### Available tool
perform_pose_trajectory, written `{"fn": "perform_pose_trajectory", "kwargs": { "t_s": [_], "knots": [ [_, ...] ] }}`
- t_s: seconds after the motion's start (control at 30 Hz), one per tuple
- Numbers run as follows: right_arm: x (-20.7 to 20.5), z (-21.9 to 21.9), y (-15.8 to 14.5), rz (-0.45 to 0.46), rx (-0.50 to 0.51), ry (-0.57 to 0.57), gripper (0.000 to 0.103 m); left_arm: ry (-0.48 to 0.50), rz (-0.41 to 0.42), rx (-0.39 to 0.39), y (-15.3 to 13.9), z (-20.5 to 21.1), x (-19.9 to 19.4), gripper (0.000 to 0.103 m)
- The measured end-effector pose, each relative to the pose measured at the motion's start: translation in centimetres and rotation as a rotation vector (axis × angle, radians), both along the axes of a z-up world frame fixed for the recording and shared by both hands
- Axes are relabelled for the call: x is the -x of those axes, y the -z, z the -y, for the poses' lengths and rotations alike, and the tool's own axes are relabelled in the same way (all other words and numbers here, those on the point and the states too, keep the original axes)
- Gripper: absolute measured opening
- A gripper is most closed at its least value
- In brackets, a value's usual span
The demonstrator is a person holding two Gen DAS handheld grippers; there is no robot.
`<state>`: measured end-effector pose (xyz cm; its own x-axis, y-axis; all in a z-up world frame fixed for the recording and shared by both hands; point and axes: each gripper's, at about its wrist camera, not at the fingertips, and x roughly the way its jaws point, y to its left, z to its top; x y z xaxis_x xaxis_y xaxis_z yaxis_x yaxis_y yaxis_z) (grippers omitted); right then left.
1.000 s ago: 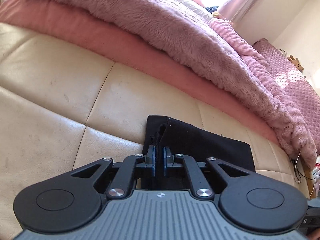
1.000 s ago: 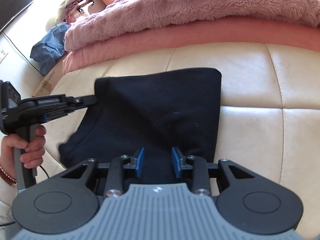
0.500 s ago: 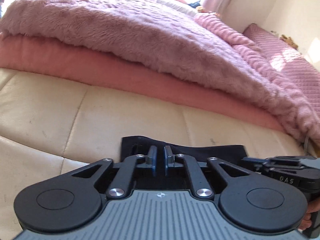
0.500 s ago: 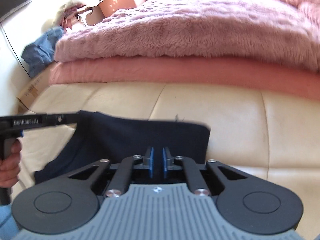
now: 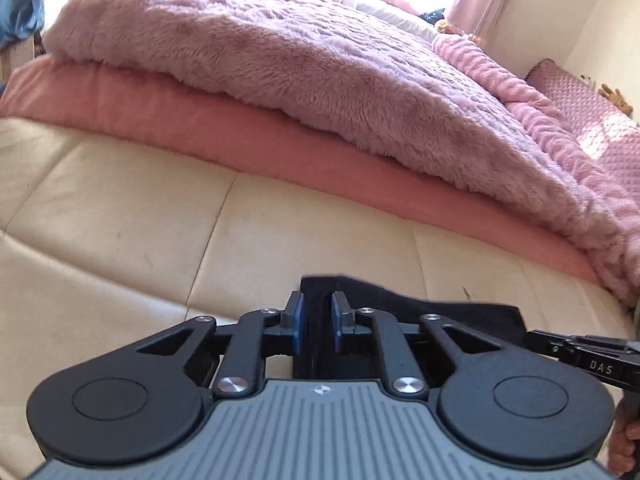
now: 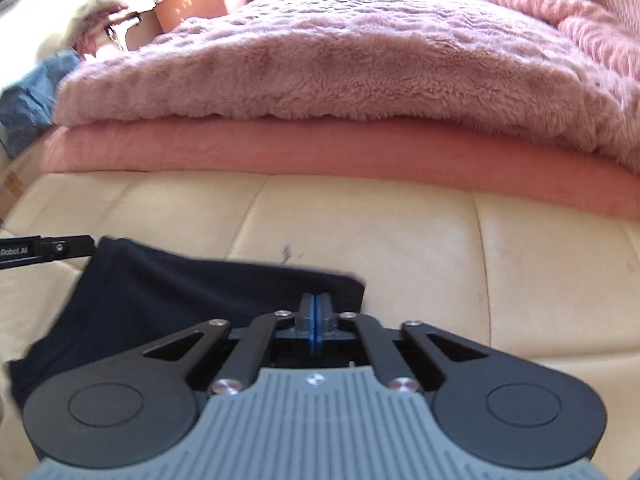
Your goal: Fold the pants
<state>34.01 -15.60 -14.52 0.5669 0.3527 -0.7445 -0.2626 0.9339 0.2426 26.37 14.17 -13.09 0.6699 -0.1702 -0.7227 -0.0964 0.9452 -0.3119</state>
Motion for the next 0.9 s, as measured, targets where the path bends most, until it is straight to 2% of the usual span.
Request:
{"fn": "perform_pose_trajectory", "kwargs": {
  "t_s": [0.03,0.1,0.17,0.27,0.33,0.4,0.53,0.57,0.7,0.9],
  "knots": [
    [0.9,0.6,-0.2,-0.014,-0.031,0.012,0.007,-0.009,-0.004,0.012,-0.2,-0.3,0.7,0.030],
    [2.6,1.8,-0.5,-0.028,-0.107,0.043,0.039,-0.029,-0.001,0.045,-0.6,-0.7,2.1,0.056],
    [4.5,2.7,-0.9,-0.033,-0.148,0.064,0.040,-0.036,0.015,0.058,-0.8,-0.9,3.5,0.061],
    [7.1,2.5,-1.0,-0.023,-0.100,0.059,0.040,-0.023,-0.006,0.040,-0.3,-0.3,4.7,0.067],
    [8.1,2.8,-0.6,-0.046,-0.127,0.066,0.042,-0.032,-0.032,0.077,0.7,-0.4,5.3,0.069],
    [8.3,3.6,0.5,-0.097,-0.197,0.109,0.042,-0.072,-0.059,0.160,1.9,-1.1,5.7,0.069],
    [8.5,6.1,2.7,-0.165,-0.396,0.217,0.040,-0.145,-0.096,0.385,4.4,-3.2,5.9,0.069],
    [8.4,6.5,3.1,-0.182,-0.435,0.232,0.040,-0.150,-0.106,0.418,4.9,-3.5,5.6,0.068],
    [7.7,7.2,4.9,-0.235,-0.522,0.243,0.039,-0.128,-0.099,0.436,5.4,-3.4,4.3,0.068],
    [5.0,6.8,5.7,-0.264,-0.598,0.233,0.038,-0.063,-0.101,0.378,5.1,-1.9,1.4,0.069]
  ]
}}
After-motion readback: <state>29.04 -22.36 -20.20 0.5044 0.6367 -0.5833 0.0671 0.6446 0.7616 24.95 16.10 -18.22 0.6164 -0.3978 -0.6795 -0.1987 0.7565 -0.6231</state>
